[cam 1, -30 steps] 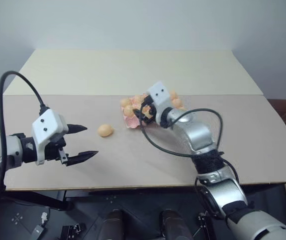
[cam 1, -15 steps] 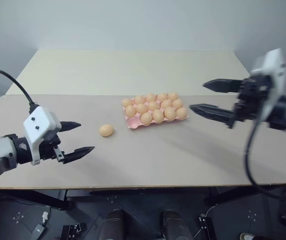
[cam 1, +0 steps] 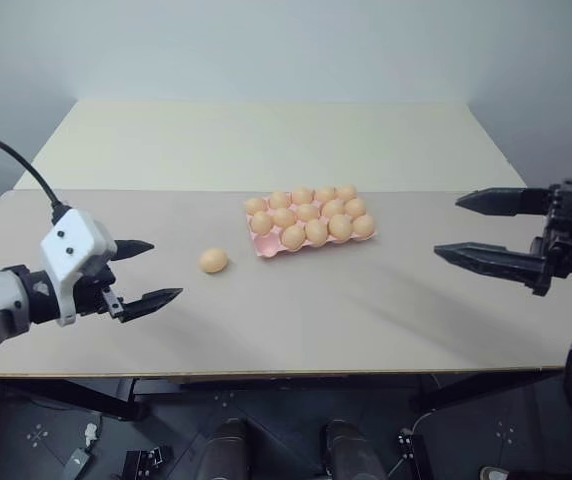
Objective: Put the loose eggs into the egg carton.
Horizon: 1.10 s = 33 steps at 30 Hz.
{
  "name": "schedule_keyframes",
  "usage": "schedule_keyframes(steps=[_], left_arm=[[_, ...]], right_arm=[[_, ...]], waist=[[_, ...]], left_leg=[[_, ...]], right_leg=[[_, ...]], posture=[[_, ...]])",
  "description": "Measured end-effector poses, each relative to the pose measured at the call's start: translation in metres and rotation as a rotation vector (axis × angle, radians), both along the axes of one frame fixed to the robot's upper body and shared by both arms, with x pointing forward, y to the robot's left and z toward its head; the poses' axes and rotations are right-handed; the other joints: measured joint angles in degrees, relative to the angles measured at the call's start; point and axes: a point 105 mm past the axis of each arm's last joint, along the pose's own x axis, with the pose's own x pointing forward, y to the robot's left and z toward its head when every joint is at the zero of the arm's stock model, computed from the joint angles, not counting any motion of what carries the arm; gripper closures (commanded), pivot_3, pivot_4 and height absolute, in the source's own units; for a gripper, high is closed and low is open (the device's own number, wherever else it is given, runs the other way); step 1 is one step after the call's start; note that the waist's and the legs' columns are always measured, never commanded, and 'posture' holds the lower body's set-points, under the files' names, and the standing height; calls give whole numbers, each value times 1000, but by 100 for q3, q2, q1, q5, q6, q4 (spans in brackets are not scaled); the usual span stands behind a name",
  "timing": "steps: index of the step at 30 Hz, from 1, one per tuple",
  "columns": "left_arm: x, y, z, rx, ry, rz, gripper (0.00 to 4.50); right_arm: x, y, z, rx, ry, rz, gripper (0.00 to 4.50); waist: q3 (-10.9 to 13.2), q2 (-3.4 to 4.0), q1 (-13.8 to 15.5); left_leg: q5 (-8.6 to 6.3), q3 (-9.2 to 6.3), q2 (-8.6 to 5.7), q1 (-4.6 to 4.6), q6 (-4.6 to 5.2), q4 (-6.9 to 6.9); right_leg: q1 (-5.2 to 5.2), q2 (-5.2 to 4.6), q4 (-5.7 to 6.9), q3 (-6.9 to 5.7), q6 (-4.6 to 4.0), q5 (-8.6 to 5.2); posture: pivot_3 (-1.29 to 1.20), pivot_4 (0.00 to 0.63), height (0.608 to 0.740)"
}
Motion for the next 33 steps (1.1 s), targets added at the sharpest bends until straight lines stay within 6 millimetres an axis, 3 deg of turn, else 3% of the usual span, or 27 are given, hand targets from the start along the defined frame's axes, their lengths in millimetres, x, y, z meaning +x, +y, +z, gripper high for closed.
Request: schedule_keyframes(steps=[9, 16, 24, 33], left_arm=[[13, 11, -11, 63, 8, 130, 0], [22, -9, -20, 62, 50, 65, 0], [52, -18, -39, 52, 102, 70, 0], [89, -42, -63, 48, 146, 36, 0]], right_arm=[[-8, 4, 4, -49, -2, 55, 12], [-14, 10, 8, -65, -22, 109, 12], [-16, 17, 9, -62, -35, 135, 12], [-18, 24, 10, -67, -54, 163, 12]], waist=[[0, 0, 1], [0, -1, 16], [0, -2, 16], [0, -3, 37]], left_leg=[[0, 1, 0, 0, 0, 0], [0, 2, -1, 0, 0, 0], [0, 2, -3, 0, 0, 1], [0, 1, -6, -8, 1, 4]], right_leg=[[0, 0, 0, 2, 1, 0], [0, 0, 0, 3, 1, 0], [2, 1, 0, 5, 3, 1], [-1, 1, 0, 6, 7, 3]], posture=[[0, 150, 740], [0, 150, 740], [0, 150, 740], [0, 150, 740]])
